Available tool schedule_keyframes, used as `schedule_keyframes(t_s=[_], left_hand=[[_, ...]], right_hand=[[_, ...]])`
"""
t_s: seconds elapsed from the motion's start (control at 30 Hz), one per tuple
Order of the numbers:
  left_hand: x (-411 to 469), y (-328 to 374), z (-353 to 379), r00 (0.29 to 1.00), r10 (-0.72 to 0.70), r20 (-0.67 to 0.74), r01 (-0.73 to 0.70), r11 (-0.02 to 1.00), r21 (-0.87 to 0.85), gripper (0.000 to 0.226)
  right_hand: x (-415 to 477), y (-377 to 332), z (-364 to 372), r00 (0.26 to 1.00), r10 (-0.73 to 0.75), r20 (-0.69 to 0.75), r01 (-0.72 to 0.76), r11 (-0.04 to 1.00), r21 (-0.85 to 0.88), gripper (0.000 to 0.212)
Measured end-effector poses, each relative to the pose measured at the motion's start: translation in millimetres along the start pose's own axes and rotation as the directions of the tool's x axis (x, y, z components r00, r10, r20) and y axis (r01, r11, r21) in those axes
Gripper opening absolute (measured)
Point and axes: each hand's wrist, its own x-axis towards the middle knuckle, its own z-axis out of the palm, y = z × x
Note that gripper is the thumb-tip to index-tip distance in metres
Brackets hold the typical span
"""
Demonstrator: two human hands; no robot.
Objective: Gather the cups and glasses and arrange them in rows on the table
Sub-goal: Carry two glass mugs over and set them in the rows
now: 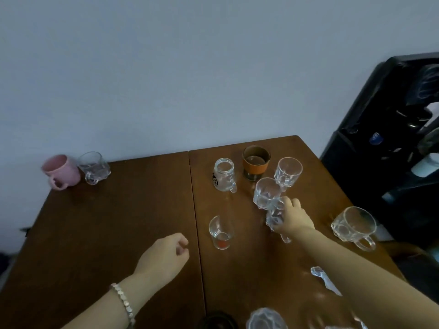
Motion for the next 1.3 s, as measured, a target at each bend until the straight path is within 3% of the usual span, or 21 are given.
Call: schedule_keyframes(t_s=[0.1, 0.2, 0.3, 0.47, 0.57, 0.9, 1.1, 1.3], left_hand=[[5, 17, 10, 0.999, 0.026, -0.039, -0.025, 0.999, 0.023, 0.044], [25, 40, 24, 0.994, 0.078, -0.075, -0.076, 0.997, 0.032, 0.077], [49, 58, 40, 0.997, 0.069, -0.019, -0.067, 0.996, 0.059, 0.102], [62, 59, 58, 0.995, 0.045, -0.084, -0.041, 0.998, 0.050, 0.078], [57, 43, 45, 0.992, 0.059, -0.107, -0.056, 0.998, 0.032, 0.076], [56, -77, -103, 0.966, 0.017, -0.259, -0.017, 1.000, 0.003, 0.077], [122, -128, -184, 0.923, -0.029, -0.383, 0.016, 0.999, -0.037, 0.080], [202, -154, -208, 0.927, -0.052, -0.372, 0.019, 0.995, -0.093, 0.075]], right_hand=[[-6, 10, -2, 0.999, 0.007, 0.033, -0.008, 0.999, 0.049, 0.084], [-21, 19, -8, 0.997, -0.055, 0.063, 0.054, 0.998, 0.015, 0.089], [-42, 23, -15, 0.991, -0.126, 0.034, 0.127, 0.991, -0.029, 0.092], [-71, 10, -25, 0.978, -0.210, -0.009, 0.210, 0.978, -0.006, 0.093], [-82, -15, -26, 0.970, -0.243, -0.009, 0.243, 0.970, 0.006, 0.094], [-63, -190, 12, 0.953, -0.303, 0.016, 0.295, 0.937, 0.187, 0.094], [-21, -288, 39, 0.947, -0.322, 0.009, 0.313, 0.925, 0.214, 0.094], [26, -343, 65, 0.956, -0.292, 0.008, 0.287, 0.944, 0.163, 0.091]])
